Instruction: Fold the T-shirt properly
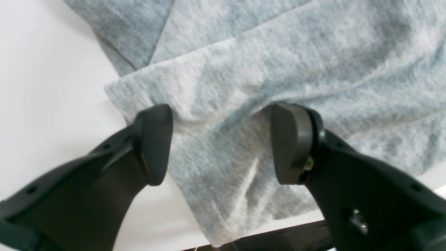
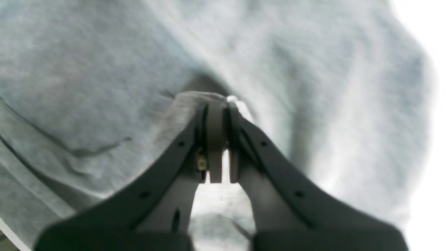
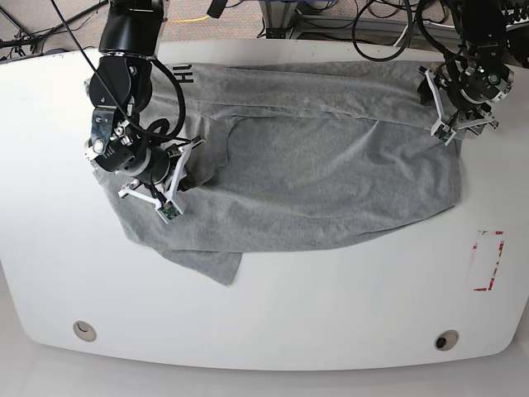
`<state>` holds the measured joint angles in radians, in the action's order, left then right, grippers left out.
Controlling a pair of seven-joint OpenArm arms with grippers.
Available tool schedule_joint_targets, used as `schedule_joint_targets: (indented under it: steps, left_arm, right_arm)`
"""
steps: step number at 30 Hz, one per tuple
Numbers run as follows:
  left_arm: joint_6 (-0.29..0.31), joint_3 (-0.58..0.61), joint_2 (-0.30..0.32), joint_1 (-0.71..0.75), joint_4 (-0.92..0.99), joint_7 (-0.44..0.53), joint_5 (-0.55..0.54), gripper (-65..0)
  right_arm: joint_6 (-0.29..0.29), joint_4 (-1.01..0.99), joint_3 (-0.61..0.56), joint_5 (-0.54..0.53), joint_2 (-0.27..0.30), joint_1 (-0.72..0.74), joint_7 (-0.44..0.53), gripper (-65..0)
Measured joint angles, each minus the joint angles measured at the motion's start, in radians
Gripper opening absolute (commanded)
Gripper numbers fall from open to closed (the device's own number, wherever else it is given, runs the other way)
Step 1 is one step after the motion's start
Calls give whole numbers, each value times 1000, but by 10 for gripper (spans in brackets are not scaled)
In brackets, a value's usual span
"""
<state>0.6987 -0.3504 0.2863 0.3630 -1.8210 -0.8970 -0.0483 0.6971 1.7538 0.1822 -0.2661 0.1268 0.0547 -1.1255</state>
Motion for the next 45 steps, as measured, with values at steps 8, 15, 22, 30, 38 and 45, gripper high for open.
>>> schedule_joint_targets:
  steps: [8, 15, 22, 30, 38, 45]
  left_arm:
    - [0, 5, 0, 0, 0, 0, 0, -243]
    - [0, 6, 2, -1, 0, 0, 2, -243]
    - [-1, 6, -2, -2, 1, 0, 3, -243]
    - [-1, 6, -3, -8, 43, 8, -12, -243]
    - [-2, -5, 8, -17, 113, 53, -51, -243]
    - [0, 0, 34, -23, 146, 79, -84, -243]
  right_arm:
    - [0, -5, 53, -2, -2, -7, -1, -274]
    - [0, 85, 196, 5, 11, -69, -5, -273]
    - [-1, 171, 203, 0, 50, -189, -28, -423]
    - [3, 77, 198, -5, -6, -223, -20, -526]
    - [7, -95, 230, -36, 42, -219, 116, -530]
    - [9, -103, 301, -30, 110, -230, 101, -528]
